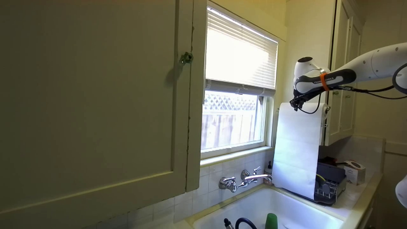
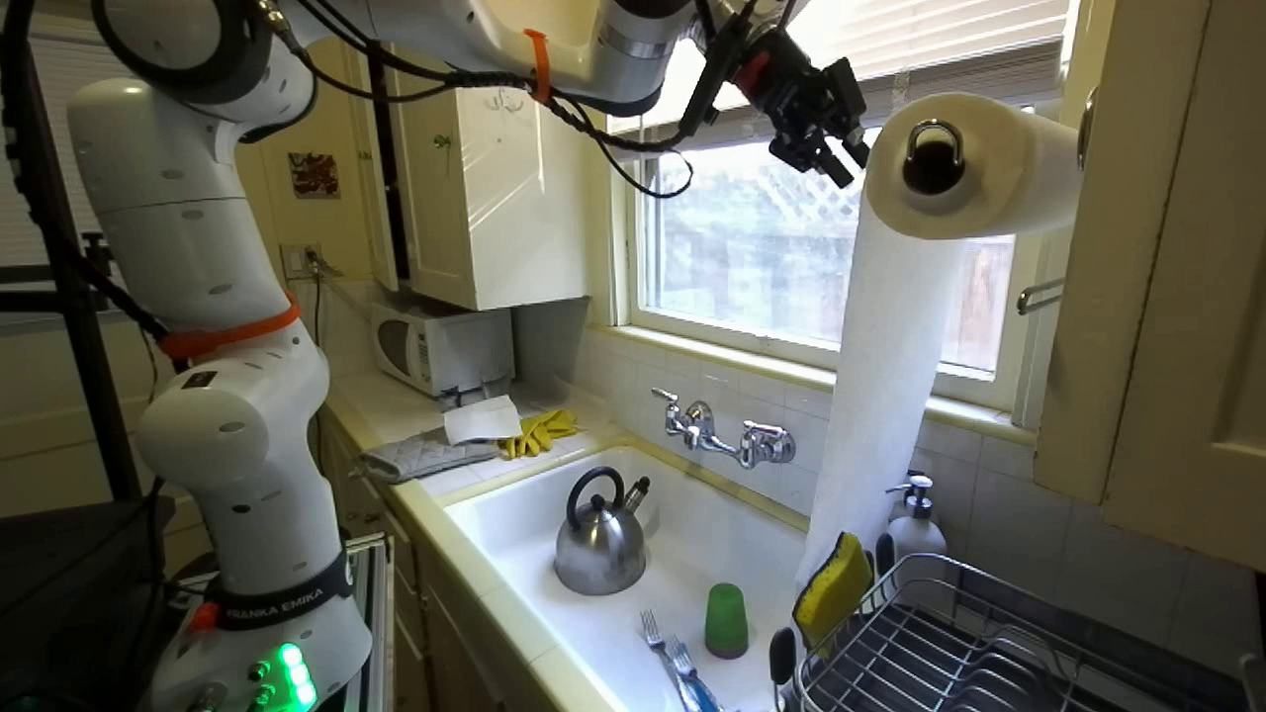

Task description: Roll up the paper towel roll

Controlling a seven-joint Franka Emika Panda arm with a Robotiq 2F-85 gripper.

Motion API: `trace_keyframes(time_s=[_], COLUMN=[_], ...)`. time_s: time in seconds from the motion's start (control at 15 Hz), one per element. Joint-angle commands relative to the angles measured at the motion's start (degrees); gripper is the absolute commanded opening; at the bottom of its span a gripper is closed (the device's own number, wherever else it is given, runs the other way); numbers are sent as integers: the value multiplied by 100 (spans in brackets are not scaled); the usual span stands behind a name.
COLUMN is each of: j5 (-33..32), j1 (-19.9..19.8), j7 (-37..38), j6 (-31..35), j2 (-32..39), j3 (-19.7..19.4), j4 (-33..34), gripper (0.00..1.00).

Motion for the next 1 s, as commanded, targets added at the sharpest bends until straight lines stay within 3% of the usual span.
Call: trace_keyframes(time_s=[0.0,0.07,0.13,0.4,0.93], j5=[-293,-388,-520,-939,-1097], j1=[-45,-62,-88,-151,-168], j7=[184,229,294,563,710], j6=[425,561,705,1021,1013], j2=[277,333,393,604,756], j3=[-76,-100,-124,-259,-389], j4=[102,109,121,172,534], gripper=[8,1,0,0,0])
